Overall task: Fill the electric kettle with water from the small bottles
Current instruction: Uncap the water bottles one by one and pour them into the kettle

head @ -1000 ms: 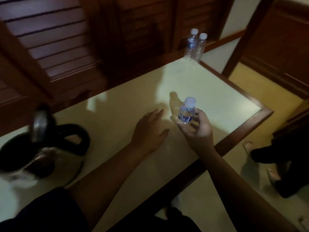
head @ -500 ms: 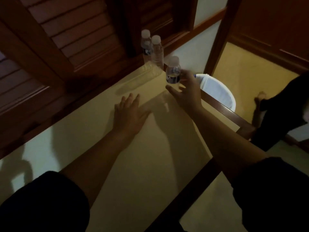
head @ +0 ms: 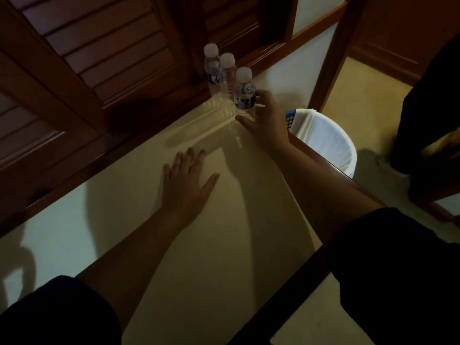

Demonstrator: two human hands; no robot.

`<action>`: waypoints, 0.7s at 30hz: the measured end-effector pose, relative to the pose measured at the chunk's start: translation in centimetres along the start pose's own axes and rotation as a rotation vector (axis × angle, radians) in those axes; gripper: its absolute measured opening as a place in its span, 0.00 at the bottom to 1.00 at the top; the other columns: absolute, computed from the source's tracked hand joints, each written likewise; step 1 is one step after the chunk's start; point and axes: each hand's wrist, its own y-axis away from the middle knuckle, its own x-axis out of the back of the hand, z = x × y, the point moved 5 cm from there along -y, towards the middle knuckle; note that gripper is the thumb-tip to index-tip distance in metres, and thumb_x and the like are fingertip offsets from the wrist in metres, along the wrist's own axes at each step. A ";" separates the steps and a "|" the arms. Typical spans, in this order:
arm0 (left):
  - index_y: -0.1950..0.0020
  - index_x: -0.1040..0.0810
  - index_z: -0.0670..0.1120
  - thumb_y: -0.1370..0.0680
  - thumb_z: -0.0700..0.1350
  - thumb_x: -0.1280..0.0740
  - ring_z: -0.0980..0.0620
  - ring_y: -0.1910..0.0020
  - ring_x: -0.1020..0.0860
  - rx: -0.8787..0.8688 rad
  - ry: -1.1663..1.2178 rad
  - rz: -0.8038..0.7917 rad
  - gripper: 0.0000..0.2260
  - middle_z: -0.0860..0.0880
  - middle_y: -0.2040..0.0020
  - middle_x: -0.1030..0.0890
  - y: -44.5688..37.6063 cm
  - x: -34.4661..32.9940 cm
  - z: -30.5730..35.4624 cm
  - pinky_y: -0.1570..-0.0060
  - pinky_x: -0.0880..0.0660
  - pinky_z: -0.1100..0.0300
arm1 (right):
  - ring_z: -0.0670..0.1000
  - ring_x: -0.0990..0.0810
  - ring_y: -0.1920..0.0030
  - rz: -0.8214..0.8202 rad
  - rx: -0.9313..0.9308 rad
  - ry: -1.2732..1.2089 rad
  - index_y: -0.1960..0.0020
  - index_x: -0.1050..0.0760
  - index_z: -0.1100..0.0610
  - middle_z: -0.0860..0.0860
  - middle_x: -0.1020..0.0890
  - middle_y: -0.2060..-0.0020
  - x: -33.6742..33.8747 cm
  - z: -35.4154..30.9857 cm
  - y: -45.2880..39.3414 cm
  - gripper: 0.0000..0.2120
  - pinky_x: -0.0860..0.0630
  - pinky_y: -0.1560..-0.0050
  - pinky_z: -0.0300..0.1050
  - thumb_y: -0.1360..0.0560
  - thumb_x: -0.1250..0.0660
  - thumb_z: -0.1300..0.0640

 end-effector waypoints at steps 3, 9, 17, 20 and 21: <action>0.16 0.47 0.55 0.21 0.70 0.55 0.44 0.16 0.48 0.001 -0.007 0.001 0.36 0.47 0.15 0.45 0.0 0.0 -0.1 0.20 0.50 0.38 | 0.53 0.18 0.37 -0.019 -0.029 -0.012 0.30 0.29 0.56 0.54 0.20 0.34 -0.3 0.3 -0.4 0.30 0.16 0.41 0.53 0.28 0.20 0.55; 0.16 0.47 0.55 0.19 0.68 0.51 0.44 0.16 0.49 -0.002 -0.011 -0.012 0.34 0.47 0.15 0.46 -0.1 0.1 -0.2 0.20 0.52 0.39 | 0.51 0.20 0.34 -0.079 -0.095 -0.025 0.26 0.33 0.55 0.54 0.22 0.31 -0.2 0.4 -0.3 0.37 0.18 0.39 0.55 0.29 0.19 0.54; 0.17 0.42 0.54 0.19 0.62 0.36 0.48 0.19 0.41 0.004 0.414 -0.043 0.33 0.49 0.17 0.39 5.3 6.1 -1.3 0.22 0.41 0.49 | 0.44 0.20 0.37 -0.024 -0.091 -0.113 0.24 0.35 0.51 0.48 0.22 0.34 2.5 -9.1 10.5 0.34 0.17 0.43 0.44 0.24 0.23 0.48; 0.21 0.33 0.54 0.20 0.55 0.30 0.52 0.28 0.28 0.064 0.588 -0.016 0.28 0.51 0.25 0.28 13.3 9.2 -3.6 0.28 0.30 0.55 | 0.46 0.15 0.49 -0.318 0.004 -0.209 0.31 0.27 0.53 0.46 0.16 0.48 -0.4 -16.1 18.5 0.20 0.16 0.55 0.42 0.20 0.27 0.55; 0.23 0.30 0.54 0.20 0.53 0.29 0.54 0.32 0.25 0.092 0.641 -0.013 0.26 0.52 0.27 0.25 16.3 9.8 -4.7 0.31 0.27 0.54 | 0.47 0.14 0.53 -0.419 0.008 -0.237 0.34 0.25 0.53 0.46 0.15 0.51 -1.9 -18.0 21.2 0.16 0.17 0.58 0.42 0.20 0.27 0.57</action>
